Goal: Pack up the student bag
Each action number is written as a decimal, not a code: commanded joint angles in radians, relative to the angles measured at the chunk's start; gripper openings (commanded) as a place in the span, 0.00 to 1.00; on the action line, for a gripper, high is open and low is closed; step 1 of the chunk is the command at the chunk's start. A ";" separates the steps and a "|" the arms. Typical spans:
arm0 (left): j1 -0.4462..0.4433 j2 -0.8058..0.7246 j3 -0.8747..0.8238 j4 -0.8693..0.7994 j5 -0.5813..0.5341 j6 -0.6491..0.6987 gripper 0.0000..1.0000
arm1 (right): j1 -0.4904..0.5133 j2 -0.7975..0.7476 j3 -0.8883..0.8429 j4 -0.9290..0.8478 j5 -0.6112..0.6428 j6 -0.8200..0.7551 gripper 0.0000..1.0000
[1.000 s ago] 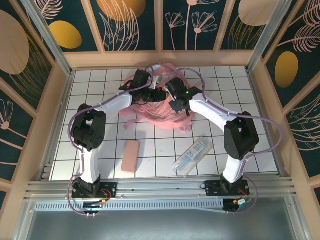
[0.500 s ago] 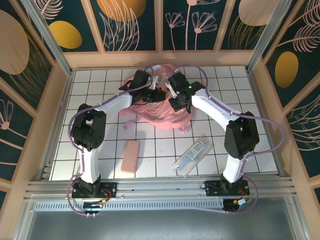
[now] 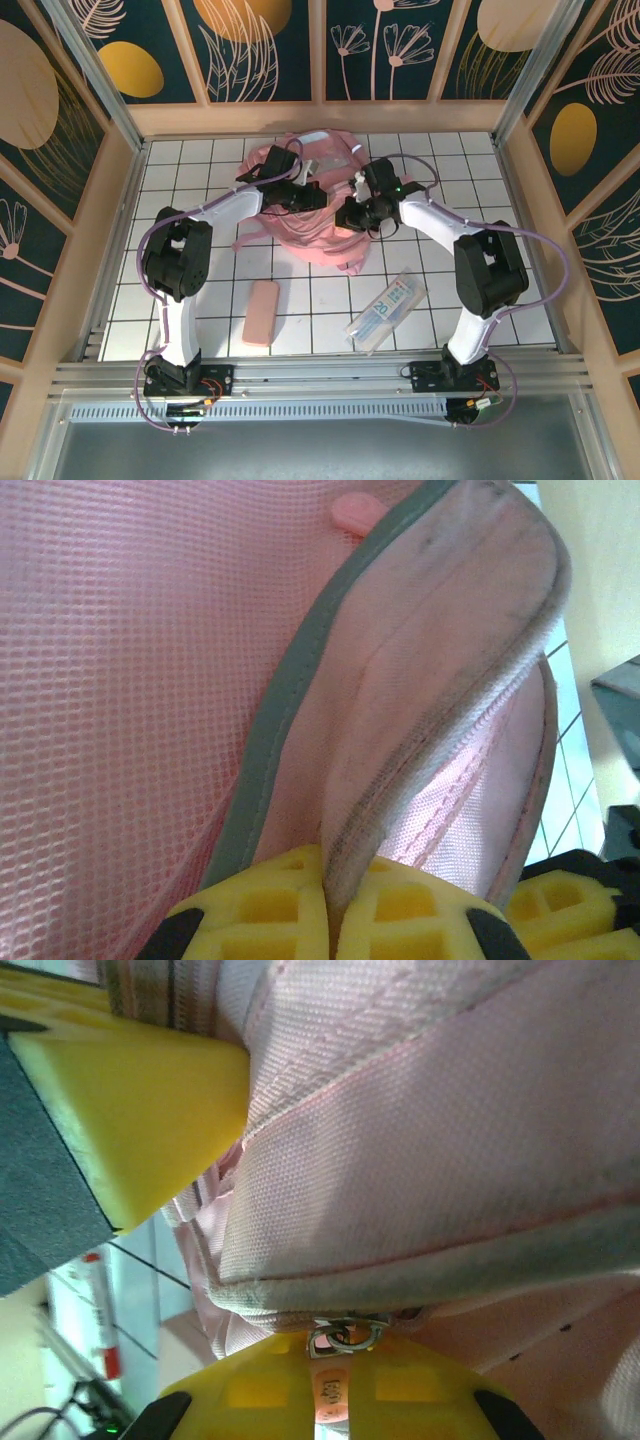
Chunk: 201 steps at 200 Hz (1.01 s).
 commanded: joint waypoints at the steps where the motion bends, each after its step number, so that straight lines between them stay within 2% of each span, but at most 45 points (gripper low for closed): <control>1: 0.002 -0.061 0.033 0.170 0.008 -0.056 0.00 | 0.058 -0.032 -0.065 0.183 -0.276 0.199 0.02; 32: 0.012 -0.065 0.025 0.155 0.009 -0.044 0.00 | 0.029 -0.049 -0.060 0.130 -0.263 0.177 0.13; 52: 0.014 -0.068 0.019 0.147 0.000 -0.027 0.00 | 0.012 -0.057 -0.017 0.007 -0.165 0.095 0.19; 66: 0.014 -0.070 0.015 0.145 -0.001 -0.022 0.00 | 0.011 -0.054 0.007 -0.047 -0.119 0.055 0.20; 87: 0.014 -0.068 0.007 0.149 0.002 -0.022 0.00 | 0.013 -0.058 -0.001 -0.033 -0.111 0.063 0.20; 124: 0.014 -0.067 -0.001 0.146 0.005 -0.016 0.00 | 0.023 -0.059 0.025 -0.062 -0.059 0.051 0.29; 170: 0.014 -0.063 -0.003 0.145 0.006 -0.017 0.00 | 0.026 -0.050 0.039 -0.079 -0.035 0.044 0.27; 184: 0.015 -0.062 -0.005 0.150 0.007 -0.023 0.00 | 0.035 -0.043 0.058 -0.116 0.026 0.027 0.27; 201: 0.014 -0.063 -0.011 0.154 0.004 -0.029 0.00 | 0.058 -0.040 0.104 -0.192 0.207 0.006 0.27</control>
